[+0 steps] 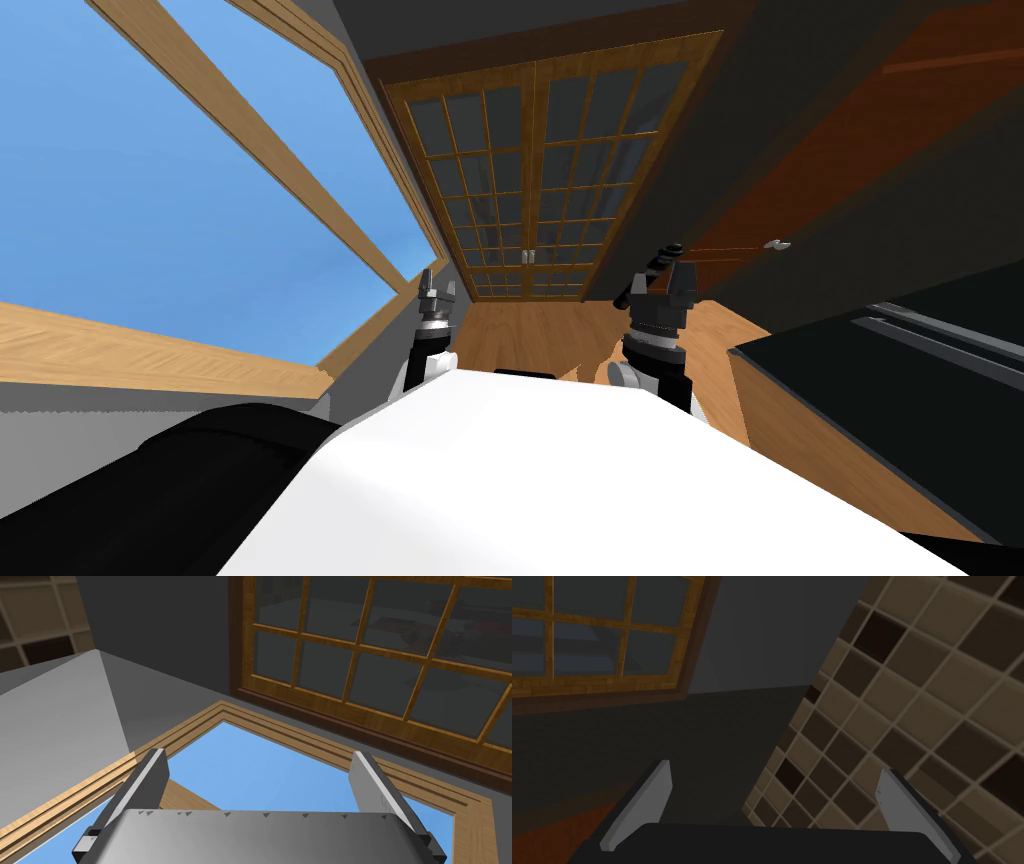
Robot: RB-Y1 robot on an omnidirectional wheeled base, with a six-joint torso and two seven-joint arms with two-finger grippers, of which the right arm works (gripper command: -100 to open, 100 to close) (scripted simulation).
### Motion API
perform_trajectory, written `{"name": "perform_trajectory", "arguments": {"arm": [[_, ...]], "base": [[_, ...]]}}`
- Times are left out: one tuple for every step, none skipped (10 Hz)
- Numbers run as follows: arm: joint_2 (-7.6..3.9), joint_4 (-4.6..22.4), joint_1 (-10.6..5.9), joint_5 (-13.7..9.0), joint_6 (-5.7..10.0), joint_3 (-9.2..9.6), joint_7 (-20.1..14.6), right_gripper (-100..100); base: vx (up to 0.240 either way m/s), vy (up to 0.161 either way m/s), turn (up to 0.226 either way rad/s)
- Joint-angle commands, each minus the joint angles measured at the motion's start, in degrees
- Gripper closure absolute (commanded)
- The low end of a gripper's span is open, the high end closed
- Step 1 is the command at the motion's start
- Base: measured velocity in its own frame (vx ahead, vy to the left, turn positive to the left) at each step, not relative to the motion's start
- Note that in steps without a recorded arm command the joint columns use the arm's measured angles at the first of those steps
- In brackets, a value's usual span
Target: Pull the door open
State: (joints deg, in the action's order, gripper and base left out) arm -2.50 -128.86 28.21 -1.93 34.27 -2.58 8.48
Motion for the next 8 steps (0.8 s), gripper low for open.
{"name": "perform_trajectory", "arguments": {"arm": [[-0.45,2.0,-0.66,1.3,0.5,-0.46,1.3,-100],[-0.45,2.0,-0.66,1.3,0.5,-0.46,1.3,-100],[-0.63,3.0,-0.97,1.9,0.73,-0.68,1.9,-100],[-0.81,4.0,-1.28,2.5,0.97,-0.9,2.5,-100],[-1.02,5.3,-1.69,3.3,1.28,-1.19,3.3,-100],[-1.23,6.6,-2.14,4.2,1.62,-1.5,4.2,-100],[-1.44,8.0,-2.59,5.1,1.96,-1.82,5.1,-100],[-1.54,8.9,-2.85,5.6,2.15,-2.0,5.6,-100]], "base": [[0.006,-0.047,-0.039],[0.149,0.04,0.0],[0.144,0.068,-0.017],[0.162,0.042,-0.024],[0.153,0.037,-0.019],[0.189,0.062,-0.027],[0.189,0.058,-0.031],[0.14,0.063,-0.017]]}}
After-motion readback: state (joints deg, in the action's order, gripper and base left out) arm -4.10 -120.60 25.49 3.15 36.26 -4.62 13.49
